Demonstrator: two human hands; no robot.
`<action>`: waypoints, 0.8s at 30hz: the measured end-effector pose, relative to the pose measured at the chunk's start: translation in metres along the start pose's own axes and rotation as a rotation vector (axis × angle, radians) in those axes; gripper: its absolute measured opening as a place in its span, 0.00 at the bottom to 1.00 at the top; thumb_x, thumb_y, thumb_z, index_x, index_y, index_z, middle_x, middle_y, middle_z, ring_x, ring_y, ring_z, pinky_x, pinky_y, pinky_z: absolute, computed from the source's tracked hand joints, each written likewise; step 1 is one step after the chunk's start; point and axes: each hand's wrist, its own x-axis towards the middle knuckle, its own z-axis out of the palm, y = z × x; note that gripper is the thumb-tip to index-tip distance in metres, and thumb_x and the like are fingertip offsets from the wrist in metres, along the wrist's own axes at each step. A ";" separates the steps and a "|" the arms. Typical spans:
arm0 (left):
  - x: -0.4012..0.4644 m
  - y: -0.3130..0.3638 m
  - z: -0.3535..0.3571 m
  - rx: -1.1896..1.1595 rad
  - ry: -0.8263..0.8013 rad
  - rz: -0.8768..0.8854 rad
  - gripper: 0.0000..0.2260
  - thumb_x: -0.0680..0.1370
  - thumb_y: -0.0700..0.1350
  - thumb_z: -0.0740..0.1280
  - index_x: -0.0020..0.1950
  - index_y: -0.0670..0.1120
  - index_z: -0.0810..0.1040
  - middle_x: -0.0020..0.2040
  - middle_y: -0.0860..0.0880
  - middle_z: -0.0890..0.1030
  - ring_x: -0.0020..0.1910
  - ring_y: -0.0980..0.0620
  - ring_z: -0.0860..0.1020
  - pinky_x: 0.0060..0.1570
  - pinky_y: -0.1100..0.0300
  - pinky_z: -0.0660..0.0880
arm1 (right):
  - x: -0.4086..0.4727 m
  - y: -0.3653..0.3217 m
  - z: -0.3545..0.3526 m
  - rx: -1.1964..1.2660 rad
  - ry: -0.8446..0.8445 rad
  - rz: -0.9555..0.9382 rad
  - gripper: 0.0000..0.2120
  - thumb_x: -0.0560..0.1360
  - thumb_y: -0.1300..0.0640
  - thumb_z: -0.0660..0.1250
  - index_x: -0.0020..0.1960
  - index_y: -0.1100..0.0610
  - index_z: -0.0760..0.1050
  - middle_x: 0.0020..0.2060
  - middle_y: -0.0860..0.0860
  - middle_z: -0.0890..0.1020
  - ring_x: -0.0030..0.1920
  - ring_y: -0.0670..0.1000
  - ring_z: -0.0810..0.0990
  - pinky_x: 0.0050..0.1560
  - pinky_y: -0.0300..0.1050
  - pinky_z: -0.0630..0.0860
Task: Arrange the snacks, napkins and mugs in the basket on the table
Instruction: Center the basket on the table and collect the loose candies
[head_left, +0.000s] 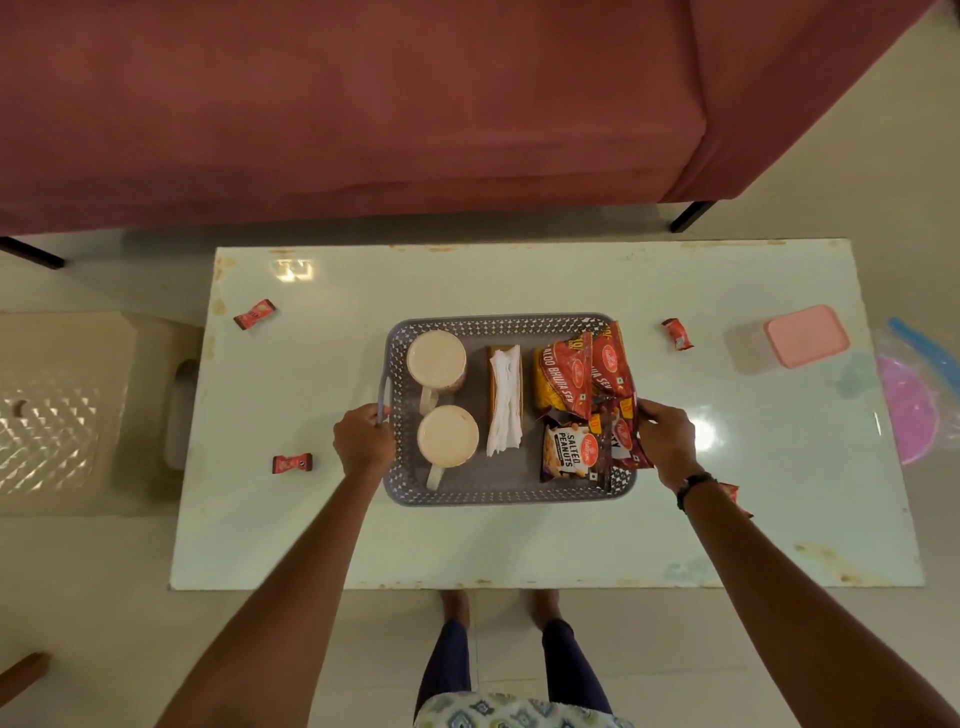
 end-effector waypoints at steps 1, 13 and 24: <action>0.002 -0.001 -0.001 0.007 -0.002 0.010 0.10 0.75 0.35 0.63 0.54 0.39 0.82 0.52 0.37 0.83 0.52 0.38 0.80 0.47 0.56 0.72 | 0.000 0.001 0.000 -0.001 -0.009 0.003 0.13 0.79 0.64 0.58 0.58 0.62 0.80 0.51 0.61 0.84 0.49 0.61 0.83 0.56 0.56 0.79; 0.005 -0.005 0.002 0.012 -0.003 0.030 0.11 0.75 0.34 0.62 0.54 0.38 0.81 0.52 0.37 0.83 0.53 0.38 0.80 0.48 0.55 0.73 | 0.000 0.005 -0.001 0.019 -0.032 -0.007 0.13 0.79 0.62 0.59 0.60 0.61 0.79 0.53 0.61 0.83 0.51 0.61 0.83 0.56 0.54 0.79; -0.056 0.040 0.011 -0.137 0.129 0.300 0.17 0.74 0.33 0.62 0.63 0.40 0.71 0.61 0.42 0.76 0.61 0.43 0.73 0.58 0.55 0.70 | -0.014 0.003 -0.026 0.213 0.205 -0.048 0.13 0.79 0.60 0.60 0.62 0.59 0.74 0.55 0.56 0.81 0.53 0.55 0.81 0.44 0.37 0.75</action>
